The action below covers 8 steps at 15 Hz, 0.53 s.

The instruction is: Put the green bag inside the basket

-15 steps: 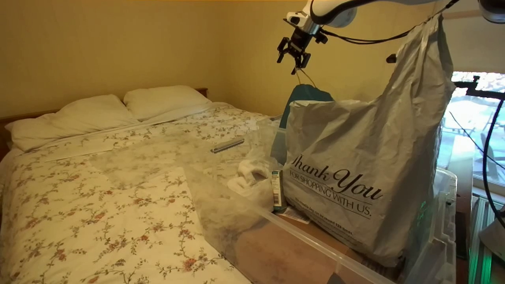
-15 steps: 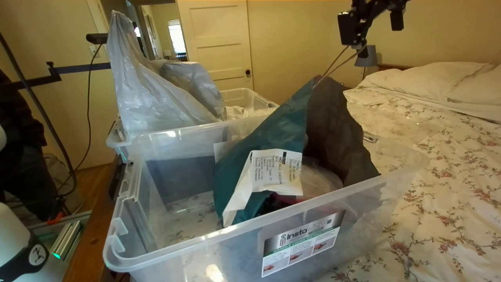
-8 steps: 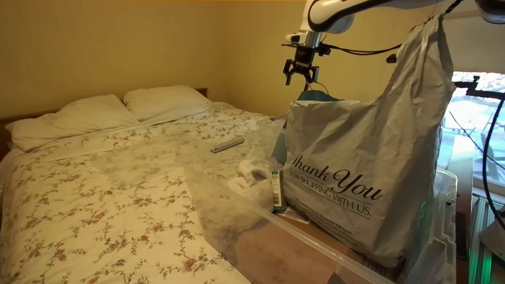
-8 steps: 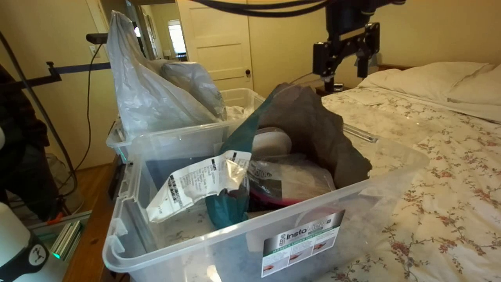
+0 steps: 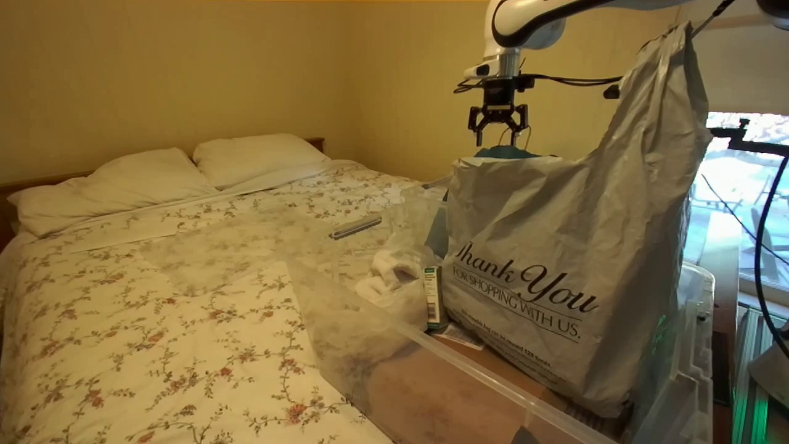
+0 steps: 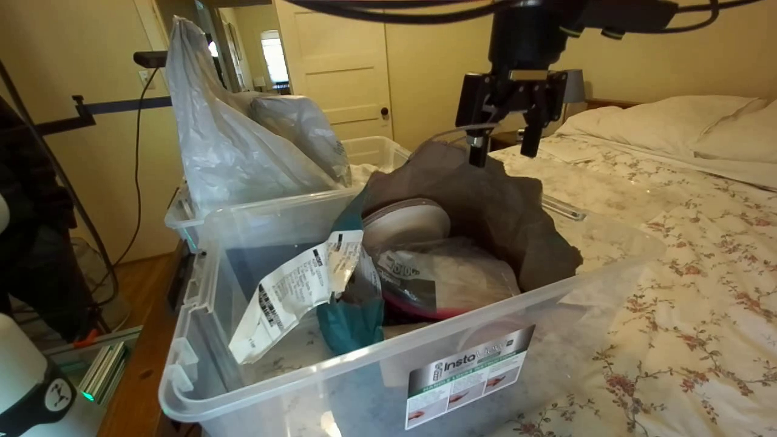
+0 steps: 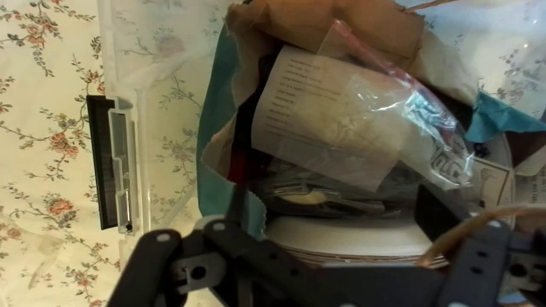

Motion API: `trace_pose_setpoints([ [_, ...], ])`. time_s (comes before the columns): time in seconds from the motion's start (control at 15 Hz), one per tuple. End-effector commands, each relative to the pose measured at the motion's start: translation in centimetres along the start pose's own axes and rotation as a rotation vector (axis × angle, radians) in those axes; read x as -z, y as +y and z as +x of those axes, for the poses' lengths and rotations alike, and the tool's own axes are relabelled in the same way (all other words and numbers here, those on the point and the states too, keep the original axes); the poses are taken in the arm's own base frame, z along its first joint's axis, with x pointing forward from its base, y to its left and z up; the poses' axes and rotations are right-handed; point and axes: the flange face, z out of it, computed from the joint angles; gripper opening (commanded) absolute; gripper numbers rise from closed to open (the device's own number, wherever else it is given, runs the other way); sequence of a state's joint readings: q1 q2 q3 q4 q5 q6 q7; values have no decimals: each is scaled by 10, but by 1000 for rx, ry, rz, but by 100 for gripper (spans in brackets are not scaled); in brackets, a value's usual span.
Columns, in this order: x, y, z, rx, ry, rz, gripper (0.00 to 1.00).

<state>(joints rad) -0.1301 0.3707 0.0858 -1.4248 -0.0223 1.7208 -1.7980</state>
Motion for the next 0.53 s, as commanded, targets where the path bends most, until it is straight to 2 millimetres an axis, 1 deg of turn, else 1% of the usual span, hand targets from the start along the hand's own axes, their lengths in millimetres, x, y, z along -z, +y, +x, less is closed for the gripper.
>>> trace_pose_setpoints([
  [0.0,42,-43,-8,45,63,-41,100],
  [0.07,49,-49,-6,73,93,-46,100],
  [0.2,54,-61,6,145,178,-38,100],
  [0.33,57,-65,17,200,274,-57,100],
  [0.4,59,-67,19,213,327,-77,100],
  [0.47,61,-68,15,181,335,-98,100],
])
